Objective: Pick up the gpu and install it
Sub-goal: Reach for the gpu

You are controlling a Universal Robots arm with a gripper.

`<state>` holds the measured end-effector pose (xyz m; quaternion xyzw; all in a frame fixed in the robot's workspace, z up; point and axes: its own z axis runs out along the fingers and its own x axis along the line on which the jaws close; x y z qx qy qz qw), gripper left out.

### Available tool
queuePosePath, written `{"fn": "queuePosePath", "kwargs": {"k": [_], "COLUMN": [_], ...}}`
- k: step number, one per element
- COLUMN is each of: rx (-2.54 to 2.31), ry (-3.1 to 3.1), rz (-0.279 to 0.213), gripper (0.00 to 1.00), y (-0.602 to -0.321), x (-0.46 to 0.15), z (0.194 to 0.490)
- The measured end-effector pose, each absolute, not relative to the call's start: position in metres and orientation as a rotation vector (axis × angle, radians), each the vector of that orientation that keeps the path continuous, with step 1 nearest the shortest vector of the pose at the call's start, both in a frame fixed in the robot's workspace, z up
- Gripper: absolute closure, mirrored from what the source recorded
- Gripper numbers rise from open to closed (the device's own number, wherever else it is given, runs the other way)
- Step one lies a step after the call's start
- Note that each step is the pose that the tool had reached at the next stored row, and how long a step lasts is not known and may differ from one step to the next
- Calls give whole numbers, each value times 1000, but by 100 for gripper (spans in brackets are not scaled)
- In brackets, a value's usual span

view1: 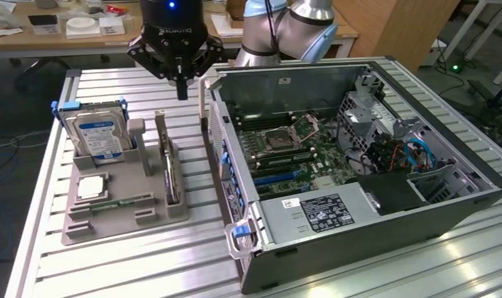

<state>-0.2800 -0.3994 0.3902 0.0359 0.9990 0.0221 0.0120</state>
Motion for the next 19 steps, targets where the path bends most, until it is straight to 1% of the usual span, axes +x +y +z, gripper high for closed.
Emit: {"fn": "queuePosePath", "kwargs": {"k": [19], "rx": [112], "ry": [3115], "rz": [69], "gripper": [90], "y": [-399], "x": [-309], "z": [389]}}
